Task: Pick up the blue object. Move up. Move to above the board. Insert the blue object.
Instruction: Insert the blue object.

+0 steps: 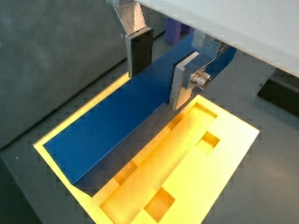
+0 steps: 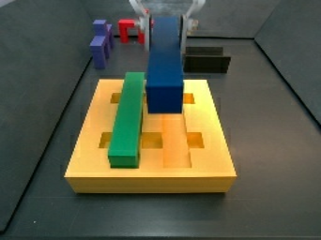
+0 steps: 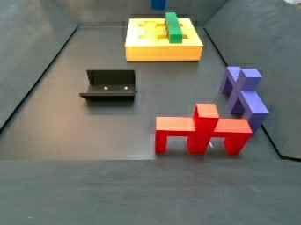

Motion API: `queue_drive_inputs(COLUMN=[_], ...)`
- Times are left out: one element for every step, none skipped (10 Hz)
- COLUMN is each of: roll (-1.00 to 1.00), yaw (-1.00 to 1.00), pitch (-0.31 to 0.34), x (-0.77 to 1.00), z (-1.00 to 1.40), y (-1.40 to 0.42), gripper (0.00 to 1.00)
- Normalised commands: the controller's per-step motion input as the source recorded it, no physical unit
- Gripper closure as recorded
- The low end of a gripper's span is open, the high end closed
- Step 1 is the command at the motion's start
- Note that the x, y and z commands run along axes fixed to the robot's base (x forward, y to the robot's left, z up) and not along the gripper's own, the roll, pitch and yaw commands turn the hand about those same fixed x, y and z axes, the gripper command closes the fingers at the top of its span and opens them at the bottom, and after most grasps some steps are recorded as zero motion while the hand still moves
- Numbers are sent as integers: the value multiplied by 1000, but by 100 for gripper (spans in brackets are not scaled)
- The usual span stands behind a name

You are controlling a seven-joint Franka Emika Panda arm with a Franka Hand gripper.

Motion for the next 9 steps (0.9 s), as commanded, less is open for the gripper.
queue_drive_inputs(roll=[76,249,259,197,167,90,-79,-91,-24], yaw=[200,97,57,40,29,3,0,14,0], pitch=[-119,-64,-56,-101,-127,-64,-36,-13,0], x=[163,217,203,51,0,40,11,0,0], z=[-946,-723,-711,-831,-849,-777,-686,-509,-263], y=[-194,-234,-211,-134,-163,-57,0,9,20], gripper=[100,100,100,100,100,100,100,100,100])
